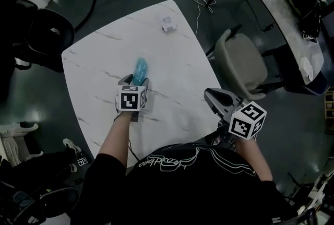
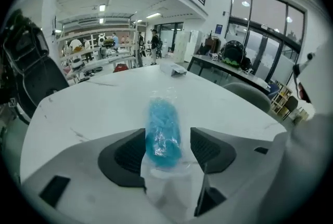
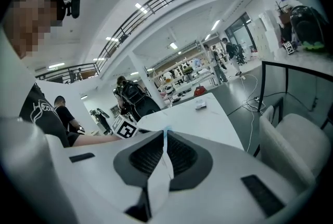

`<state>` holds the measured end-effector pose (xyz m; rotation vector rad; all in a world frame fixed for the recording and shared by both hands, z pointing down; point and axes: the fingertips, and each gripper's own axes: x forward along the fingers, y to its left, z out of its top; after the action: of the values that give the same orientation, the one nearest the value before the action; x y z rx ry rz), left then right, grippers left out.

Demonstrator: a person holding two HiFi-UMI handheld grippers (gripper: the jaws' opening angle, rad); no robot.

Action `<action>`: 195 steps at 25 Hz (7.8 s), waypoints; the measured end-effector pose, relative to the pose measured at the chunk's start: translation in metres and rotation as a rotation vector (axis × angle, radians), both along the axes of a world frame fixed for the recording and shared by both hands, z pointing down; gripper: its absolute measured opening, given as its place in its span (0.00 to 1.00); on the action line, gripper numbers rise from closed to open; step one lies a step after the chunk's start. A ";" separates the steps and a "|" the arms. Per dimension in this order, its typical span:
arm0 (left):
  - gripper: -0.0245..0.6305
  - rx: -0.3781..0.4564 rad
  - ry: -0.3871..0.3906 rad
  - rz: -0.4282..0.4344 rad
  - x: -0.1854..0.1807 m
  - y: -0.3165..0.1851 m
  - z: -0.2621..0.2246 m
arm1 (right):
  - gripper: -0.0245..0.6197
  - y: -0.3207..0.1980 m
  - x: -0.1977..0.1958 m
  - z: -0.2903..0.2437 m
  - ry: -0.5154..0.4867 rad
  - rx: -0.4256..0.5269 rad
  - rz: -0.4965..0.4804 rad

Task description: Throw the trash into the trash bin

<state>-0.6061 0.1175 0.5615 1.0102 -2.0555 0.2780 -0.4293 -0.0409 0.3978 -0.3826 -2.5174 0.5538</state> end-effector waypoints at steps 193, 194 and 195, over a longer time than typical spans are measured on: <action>0.05 0.794 0.176 0.511 0.509 -0.107 -0.209 | 0.11 -0.055 0.413 -0.036 -0.438 -0.140 0.280; 0.05 0.793 0.164 0.495 0.492 -0.106 -0.209 | 0.11 -0.063 0.405 -0.029 -0.421 -0.106 0.292; 0.05 0.796 0.156 0.474 0.474 -0.105 -0.209 | 0.11 -0.071 0.397 -0.020 -0.398 -0.061 0.304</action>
<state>-0.1325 0.0122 0.3527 1.9303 -1.7665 -0.4147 -0.0320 -0.1115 0.3782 -0.1397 -2.9739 0.7321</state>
